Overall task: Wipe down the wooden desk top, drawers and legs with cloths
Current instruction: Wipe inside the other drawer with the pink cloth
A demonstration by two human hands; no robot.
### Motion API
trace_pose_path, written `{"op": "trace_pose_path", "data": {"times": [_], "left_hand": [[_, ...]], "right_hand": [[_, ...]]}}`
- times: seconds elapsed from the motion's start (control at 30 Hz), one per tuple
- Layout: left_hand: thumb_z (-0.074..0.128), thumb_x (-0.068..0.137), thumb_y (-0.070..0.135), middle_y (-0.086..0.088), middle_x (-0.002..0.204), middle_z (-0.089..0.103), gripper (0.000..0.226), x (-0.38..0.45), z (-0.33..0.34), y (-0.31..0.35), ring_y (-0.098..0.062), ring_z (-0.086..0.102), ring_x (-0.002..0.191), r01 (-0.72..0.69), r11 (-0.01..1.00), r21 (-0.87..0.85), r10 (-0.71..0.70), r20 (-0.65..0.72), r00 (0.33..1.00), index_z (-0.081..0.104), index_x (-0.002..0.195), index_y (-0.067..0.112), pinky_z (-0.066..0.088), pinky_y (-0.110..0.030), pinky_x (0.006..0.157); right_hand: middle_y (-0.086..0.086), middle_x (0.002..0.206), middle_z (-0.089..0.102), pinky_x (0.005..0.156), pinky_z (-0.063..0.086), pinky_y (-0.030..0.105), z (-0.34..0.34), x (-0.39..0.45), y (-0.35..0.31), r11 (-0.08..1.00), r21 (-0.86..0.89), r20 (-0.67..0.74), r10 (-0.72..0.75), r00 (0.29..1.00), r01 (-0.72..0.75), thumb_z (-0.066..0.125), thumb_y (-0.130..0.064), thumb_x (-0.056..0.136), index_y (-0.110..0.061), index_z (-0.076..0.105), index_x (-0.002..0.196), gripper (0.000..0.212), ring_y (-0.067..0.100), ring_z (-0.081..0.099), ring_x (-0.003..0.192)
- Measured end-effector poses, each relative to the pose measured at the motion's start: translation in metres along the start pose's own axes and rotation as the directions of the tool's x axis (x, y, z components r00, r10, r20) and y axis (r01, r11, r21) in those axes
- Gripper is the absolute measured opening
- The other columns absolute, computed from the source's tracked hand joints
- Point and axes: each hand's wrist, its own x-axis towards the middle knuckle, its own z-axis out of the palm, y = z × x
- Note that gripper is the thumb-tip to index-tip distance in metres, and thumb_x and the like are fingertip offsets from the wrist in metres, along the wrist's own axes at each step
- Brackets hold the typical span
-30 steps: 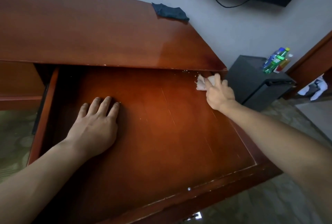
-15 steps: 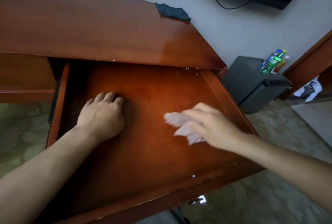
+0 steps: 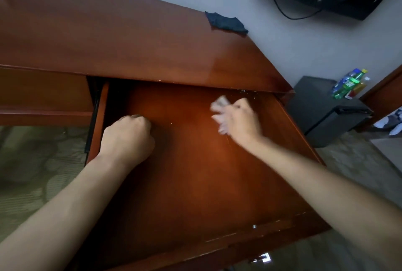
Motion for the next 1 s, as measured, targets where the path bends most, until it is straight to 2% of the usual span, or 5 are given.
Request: {"op": "trace_pose_path", "data": {"times": [0.17, 0.4, 0.53, 0.77, 1.0], "left_hand": [[0.058, 0.095, 0.016, -0.011, 0.094, 0.058, 0.009, 0.003, 0.003, 0.002, -0.04, 0.06, 0.087, 0.004, 0.994, -0.107, -0.023, -0.176, 0.984, 0.054, 0.091, 0.008, 0.044, -0.041, 0.064], [0.049, 0.107, 0.033, -0.002, 0.073, 0.054, 0.033, 0.0, 0.008, -0.001, -0.029, 0.053, 0.063, 0.0, 0.999, -0.037, -0.009, -0.257, 0.966, 0.054, 0.081, 0.013, 0.04, -0.034, 0.054], [0.048, 0.101, 0.017, -0.01, 0.113, 0.056, 0.021, 0.001, 0.013, 0.004, -0.034, 0.056, 0.111, -0.035, 0.993, 0.114, 0.038, -0.03, 0.999, 0.058, 0.119, 0.01, 0.05, -0.042, 0.081], [0.037, 0.104, 0.032, -0.004, 0.167, 0.025, 0.055, 0.011, 0.014, -0.001, -0.032, 0.025, 0.151, -0.144, 0.956, 0.256, 0.097, 0.189, 0.977, 0.036, 0.156, 0.017, 0.032, -0.047, 0.118], [0.01, 0.102, 0.065, 0.008, 0.172, -0.013, 0.074, 0.023, 0.035, 0.032, -0.026, -0.012, 0.159, -0.26, 0.944, 0.203, 0.18, 0.345, 0.921, -0.004, 0.165, 0.027, 0.0, -0.067, 0.123]], "right_hand": [[-0.009, 0.079, 0.061, 0.06, 0.058, 0.036, 0.043, -0.076, -0.082, 0.712, 0.218, 0.387, -0.69, 0.611, 0.667, 0.055, -0.013, 0.099, -0.015, 0.064, 0.096, 0.01, 0.016, 0.069, 0.064], [0.001, 0.119, 0.072, 0.076, 0.051, 0.028, 0.036, 0.062, -0.037, 0.924, -0.382, 0.171, 0.056, 0.984, 0.014, 0.076, -0.04, 0.09, -0.034, 0.072, 0.119, 0.03, 0.023, 0.07, 0.104], [0.011, 0.13, 0.054, 0.083, 0.05, 0.039, 0.048, 0.035, -0.039, 0.93, -0.34, 0.174, -0.082, 0.981, 0.138, 0.055, -0.029, 0.098, -0.024, 0.061, 0.13, 0.033, 0.036, 0.059, 0.111], [0.006, 0.117, 0.06, 0.096, 0.046, 0.04, 0.021, -0.089, -0.021, 0.583, 0.146, 0.32, -0.793, 0.519, 0.799, 0.059, -0.023, 0.1, -0.013, 0.069, 0.126, 0.03, 0.026, 0.057, 0.106], [0.005, 0.171, 0.008, 0.127, 0.017, 0.048, -0.037, -0.003, 0.12, 0.916, -0.402, 0.249, 0.118, 0.961, -0.008, 0.021, -0.049, 0.108, -0.02, 0.015, 0.163, 0.062, 0.025, 0.01, 0.156]]}}
